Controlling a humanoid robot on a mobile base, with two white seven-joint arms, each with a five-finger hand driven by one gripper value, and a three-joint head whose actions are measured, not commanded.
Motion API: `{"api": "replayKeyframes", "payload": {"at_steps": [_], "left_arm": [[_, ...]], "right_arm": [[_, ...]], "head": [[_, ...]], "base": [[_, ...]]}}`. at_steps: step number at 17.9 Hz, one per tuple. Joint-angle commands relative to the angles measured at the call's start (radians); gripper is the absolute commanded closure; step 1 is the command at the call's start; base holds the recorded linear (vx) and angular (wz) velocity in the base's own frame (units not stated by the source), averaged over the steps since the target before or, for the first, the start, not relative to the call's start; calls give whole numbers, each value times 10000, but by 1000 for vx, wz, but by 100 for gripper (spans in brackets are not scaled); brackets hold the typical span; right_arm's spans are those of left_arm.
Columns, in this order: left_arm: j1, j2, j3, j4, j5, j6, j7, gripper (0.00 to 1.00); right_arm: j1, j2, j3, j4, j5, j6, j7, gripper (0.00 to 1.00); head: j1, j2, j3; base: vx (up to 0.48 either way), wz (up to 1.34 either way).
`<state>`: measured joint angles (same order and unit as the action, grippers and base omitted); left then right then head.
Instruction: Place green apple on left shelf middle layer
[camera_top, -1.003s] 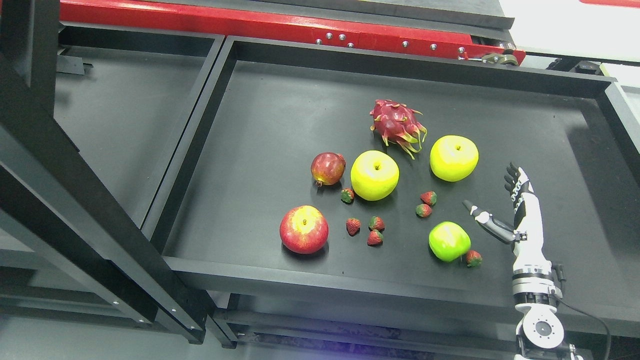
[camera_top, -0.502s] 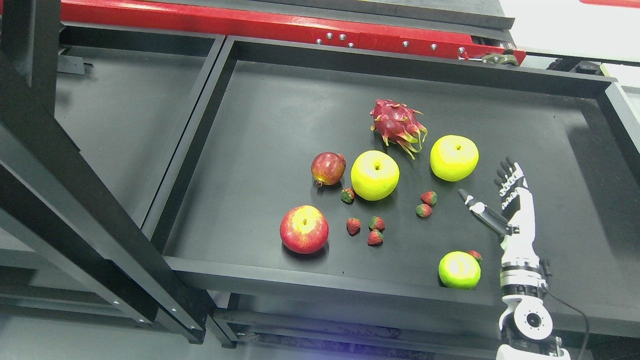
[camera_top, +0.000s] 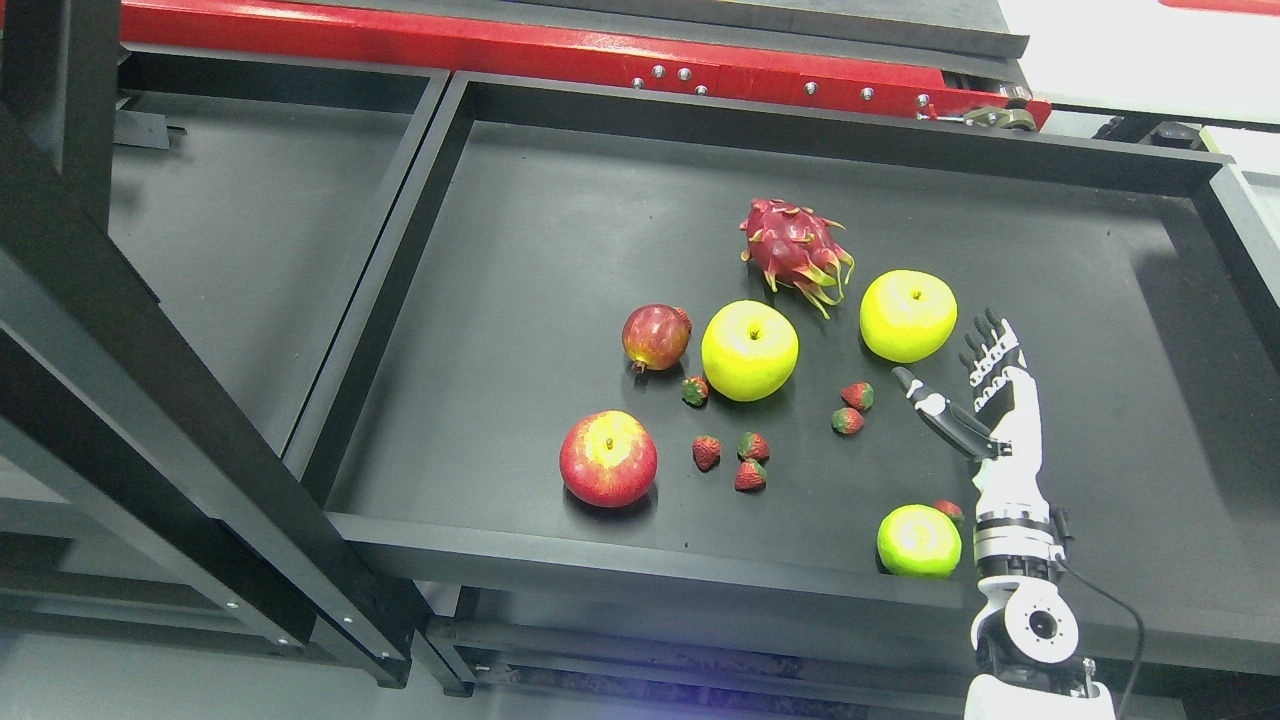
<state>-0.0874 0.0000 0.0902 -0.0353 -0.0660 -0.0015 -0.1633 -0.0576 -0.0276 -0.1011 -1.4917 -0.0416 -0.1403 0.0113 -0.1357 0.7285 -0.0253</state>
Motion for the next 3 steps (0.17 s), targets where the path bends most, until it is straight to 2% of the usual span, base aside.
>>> {"api": "replayKeyframes", "payload": {"at_steps": [1,3], "left_arm": [[0,175,3,0,0,0,7,0],[0,175,3,0,0,0,7,0]], "right_arm": [[-53,101,168,37,-60,7,10,0],[-38,101,168,37,-60,7,10,0]], "head": [[0,0,0],[0,0,0]], "base": [[0,0],[0,0]]}}
